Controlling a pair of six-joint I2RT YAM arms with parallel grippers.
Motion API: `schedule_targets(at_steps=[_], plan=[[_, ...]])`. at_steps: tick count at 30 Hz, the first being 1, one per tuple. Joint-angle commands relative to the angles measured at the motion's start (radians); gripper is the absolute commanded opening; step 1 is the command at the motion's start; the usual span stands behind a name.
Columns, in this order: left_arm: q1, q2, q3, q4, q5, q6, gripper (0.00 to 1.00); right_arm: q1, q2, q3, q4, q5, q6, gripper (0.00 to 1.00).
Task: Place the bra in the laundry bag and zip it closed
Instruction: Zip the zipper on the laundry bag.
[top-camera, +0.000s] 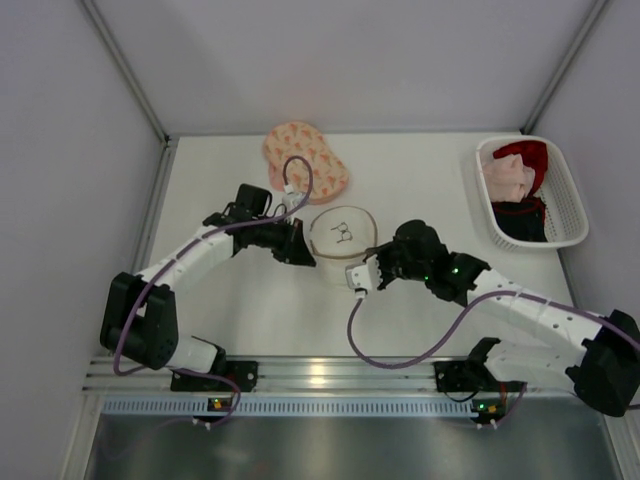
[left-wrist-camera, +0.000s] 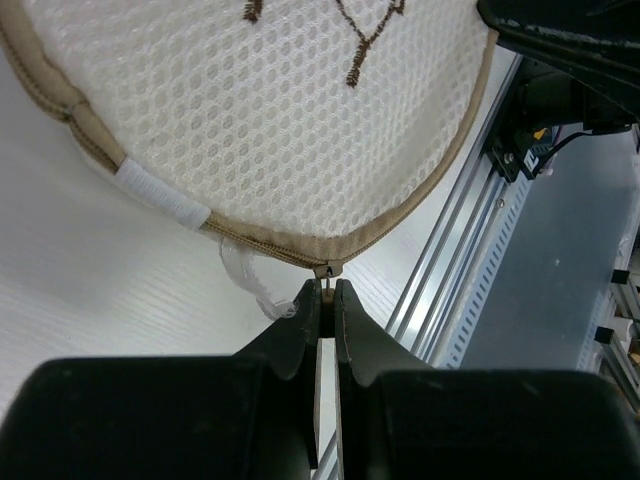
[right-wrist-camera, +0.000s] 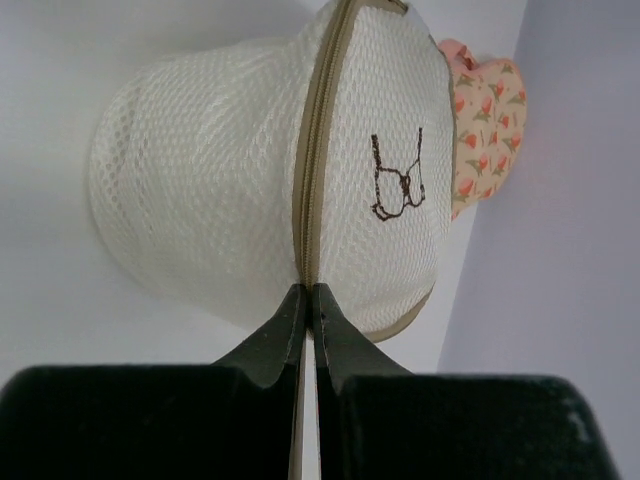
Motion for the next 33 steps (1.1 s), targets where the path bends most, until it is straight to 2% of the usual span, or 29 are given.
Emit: schedule_targets(at_steps=[1,5,6,8,9,11,12,13,19,23,28,33], plan=[[0.011,-0.012,0.042,-0.019,0.043,0.066,0.0,-0.057,0.028,0.009,0.06,0.01,-0.047,0.0],[-0.001,-0.026,0.048,-0.019,0.046,0.054,0.0,-0.088,0.061,0.049,0.069,0.011,-0.023,0.01],[-0.007,-0.029,0.053,-0.019,0.046,0.011,0.0,-0.086,0.062,0.076,0.064,0.015,-0.006,0.12],[-0.035,-0.033,0.058,-0.018,0.042,-0.009,0.0,-0.088,0.053,0.113,0.006,-0.011,0.046,0.25],[-0.048,-0.035,0.065,-0.018,0.025,-0.027,0.0,-0.088,0.046,0.147,-0.018,-0.025,0.063,0.37],[-0.085,-0.029,0.071,-0.013,0.014,-0.047,0.0,-0.08,0.015,0.167,-0.078,-0.076,0.086,0.45],[-0.096,-0.026,0.075,-0.002,-0.002,-0.076,0.0,-0.073,0.003,0.17,-0.086,-0.085,0.088,0.52],[-0.114,-0.024,0.075,0.005,-0.009,-0.09,0.0,-0.063,-0.01,0.17,-0.094,-0.097,0.089,0.53],[-0.133,0.007,0.084,0.067,0.005,-0.194,0.0,0.062,-0.016,0.182,-0.16,-0.093,0.143,0.52],[-0.15,0.014,0.091,0.076,0.023,-0.214,0.0,0.128,0.053,0.176,-0.117,-0.082,0.146,0.51],[-0.154,0.008,0.078,0.079,0.027,-0.224,0.0,0.141,0.136,0.193,-0.051,-0.067,0.123,0.51],[-0.156,0.007,0.064,0.079,0.02,-0.233,0.0,0.145,0.2,0.212,0.018,-0.032,0.134,0.43]])
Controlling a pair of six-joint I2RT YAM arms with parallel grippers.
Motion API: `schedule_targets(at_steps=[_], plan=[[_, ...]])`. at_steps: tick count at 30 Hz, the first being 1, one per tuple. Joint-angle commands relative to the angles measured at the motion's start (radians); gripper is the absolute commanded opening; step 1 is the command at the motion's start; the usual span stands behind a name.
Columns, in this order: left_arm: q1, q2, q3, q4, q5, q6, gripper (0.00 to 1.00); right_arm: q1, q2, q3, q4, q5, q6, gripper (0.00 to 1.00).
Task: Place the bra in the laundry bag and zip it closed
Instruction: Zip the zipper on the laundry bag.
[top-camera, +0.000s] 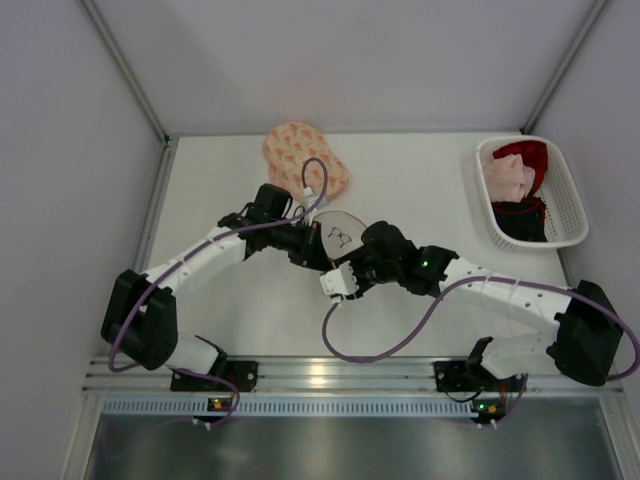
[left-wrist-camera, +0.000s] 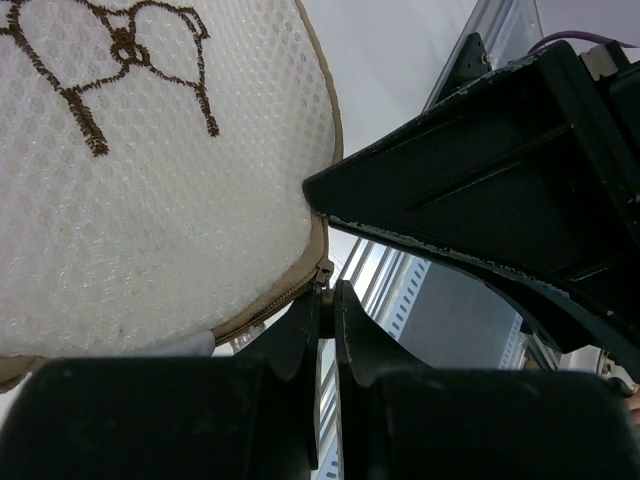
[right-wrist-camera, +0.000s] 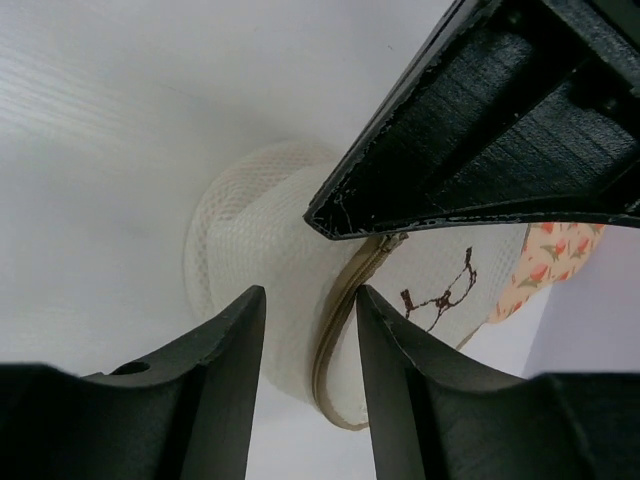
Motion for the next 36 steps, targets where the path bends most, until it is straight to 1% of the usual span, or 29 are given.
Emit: schedule_targets(at_steps=[1,2,4,8,10,12,13,14,15,17,29,36], plan=[[-0.004,-0.004,0.013,0.044,0.022,-0.02,0.0,0.017,0.015,0.062,0.111,0.023,0.021,0.42],[-0.004,-0.006,0.011,0.046,0.022,-0.02,0.0,0.017,0.018,0.061,0.125,0.029,0.021,0.39],[-0.005,-0.01,0.004,0.047,0.02,-0.02,0.0,0.017,0.018,0.058,0.134,0.044,0.033,0.37],[-0.004,-0.016,-0.012,0.049,0.023,-0.018,0.0,0.015,-0.021,0.038,0.131,0.05,0.044,0.39],[-0.004,-0.016,-0.013,0.049,0.023,-0.015,0.0,0.015,-0.031,0.027,0.133,0.049,0.044,0.38],[-0.004,-0.016,-0.015,0.049,0.023,-0.015,0.0,0.015,-0.032,0.015,0.134,0.058,0.041,0.24],[-0.004,-0.018,-0.016,0.049,0.019,-0.015,0.0,0.017,-0.029,0.013,0.133,0.061,0.041,0.16],[-0.004,-0.016,-0.019,0.049,0.016,-0.023,0.0,0.015,-0.028,0.01,0.133,0.067,0.042,0.04],[0.002,-0.016,-0.02,0.049,0.016,-0.032,0.0,0.015,-0.029,0.01,0.136,0.076,0.042,0.0],[0.018,-0.009,-0.023,0.049,0.034,-0.043,0.0,0.009,-0.038,0.004,0.139,0.081,0.044,0.0],[0.151,0.0,-0.055,0.047,0.022,0.0,0.0,-0.045,-0.107,-0.048,0.1,0.081,0.025,0.0],[0.156,0.016,-0.046,0.047,-0.001,0.009,0.0,-0.068,-0.124,-0.073,0.085,0.089,0.013,0.0]])
